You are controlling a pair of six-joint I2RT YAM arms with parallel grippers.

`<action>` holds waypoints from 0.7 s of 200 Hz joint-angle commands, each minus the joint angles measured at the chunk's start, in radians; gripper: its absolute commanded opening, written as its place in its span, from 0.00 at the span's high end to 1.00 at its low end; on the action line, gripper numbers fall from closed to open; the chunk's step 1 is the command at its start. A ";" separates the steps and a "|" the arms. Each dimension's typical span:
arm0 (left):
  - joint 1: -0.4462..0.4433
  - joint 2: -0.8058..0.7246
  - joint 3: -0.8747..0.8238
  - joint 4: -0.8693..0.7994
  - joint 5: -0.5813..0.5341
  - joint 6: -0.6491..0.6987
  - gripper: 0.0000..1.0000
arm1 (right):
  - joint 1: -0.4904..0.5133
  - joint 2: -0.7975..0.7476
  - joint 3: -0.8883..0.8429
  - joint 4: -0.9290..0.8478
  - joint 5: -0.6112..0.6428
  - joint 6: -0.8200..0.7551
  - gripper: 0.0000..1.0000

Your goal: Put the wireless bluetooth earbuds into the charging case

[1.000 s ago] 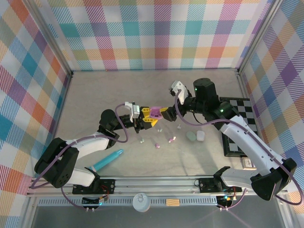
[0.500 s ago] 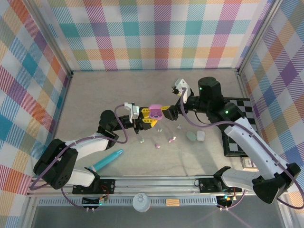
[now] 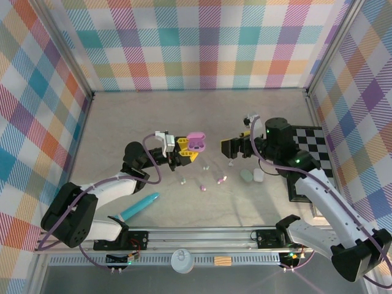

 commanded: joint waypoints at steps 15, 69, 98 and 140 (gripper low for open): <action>0.017 -0.056 -0.024 0.005 0.010 0.006 0.71 | -0.004 0.038 -0.101 -0.056 0.015 0.301 0.09; 0.056 -0.109 -0.050 -0.083 -0.034 0.053 0.71 | 0.077 0.167 -0.182 -0.028 -0.063 0.432 0.26; 0.120 -0.100 -0.055 -0.092 -0.049 0.057 0.71 | 0.163 0.218 -0.160 -0.065 0.031 0.424 0.30; 0.236 -0.010 -0.029 0.017 -0.032 -0.004 0.71 | 0.326 0.338 -0.091 -0.126 0.212 0.308 0.33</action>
